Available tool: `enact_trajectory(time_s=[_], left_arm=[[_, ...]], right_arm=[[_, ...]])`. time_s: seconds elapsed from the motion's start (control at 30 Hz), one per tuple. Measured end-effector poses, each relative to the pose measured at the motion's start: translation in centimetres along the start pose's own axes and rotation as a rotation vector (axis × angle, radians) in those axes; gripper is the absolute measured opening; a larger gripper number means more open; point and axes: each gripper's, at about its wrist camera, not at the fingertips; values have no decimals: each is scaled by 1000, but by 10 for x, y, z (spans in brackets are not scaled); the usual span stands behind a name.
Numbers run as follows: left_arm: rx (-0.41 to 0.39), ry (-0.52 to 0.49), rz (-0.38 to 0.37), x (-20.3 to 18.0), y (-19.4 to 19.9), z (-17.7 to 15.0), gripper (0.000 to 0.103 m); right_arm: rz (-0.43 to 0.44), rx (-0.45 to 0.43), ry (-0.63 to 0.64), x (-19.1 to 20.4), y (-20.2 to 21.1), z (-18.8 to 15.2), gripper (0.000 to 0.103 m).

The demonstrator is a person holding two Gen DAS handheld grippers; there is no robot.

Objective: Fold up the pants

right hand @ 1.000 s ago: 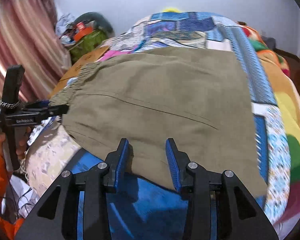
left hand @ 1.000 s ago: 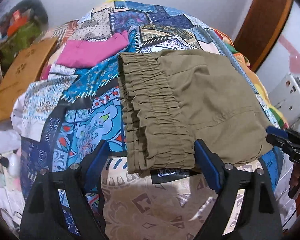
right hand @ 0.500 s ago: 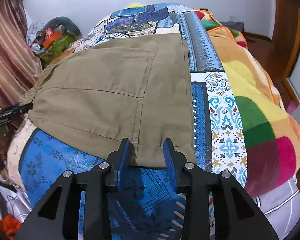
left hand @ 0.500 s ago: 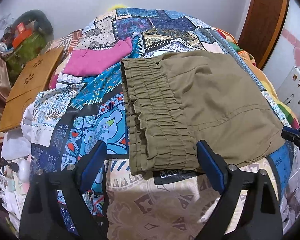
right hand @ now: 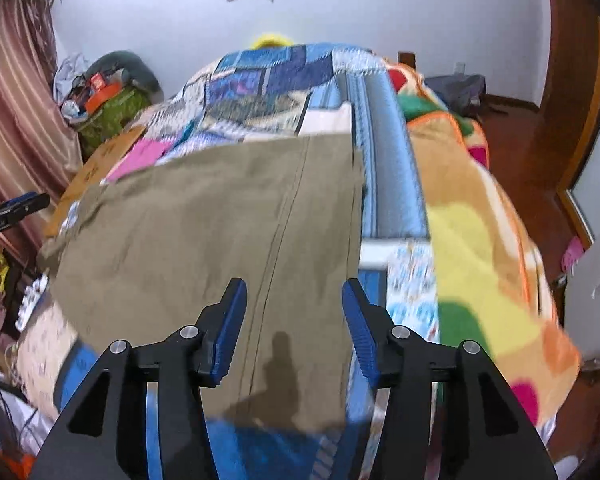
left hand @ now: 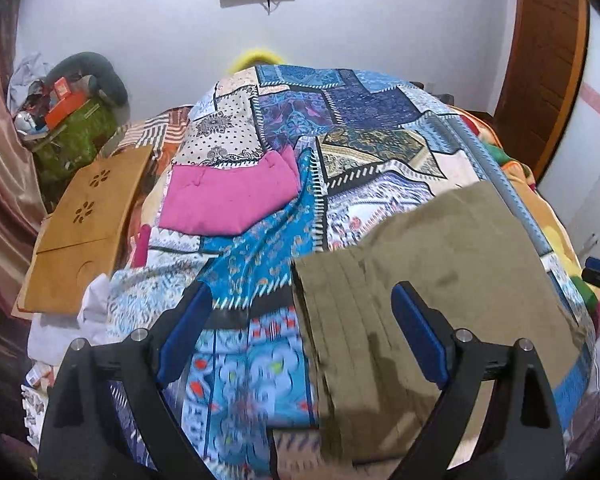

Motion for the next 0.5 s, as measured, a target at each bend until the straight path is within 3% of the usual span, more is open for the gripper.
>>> enact_trajectory(time_s=[0.2,0.4,0.5], left_arm=[[72,50,-50,22,-44,16,92],[128,77,-65,34,-79,13,92],[129,89,-79,38,-91,11,92]], right_arm=[[-20,-20,18,-6,-36,47,49],[-38,-27,63,-4,-91,87,49],[12,-1,61,3,-114,103,49]])
Point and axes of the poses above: each gripper's, at about its wrist camera, not at the fingertips, and y roughly against the way its jaws point, x to its left, z to its top, and after that the axes turned 14 degrees about -z, right-handed
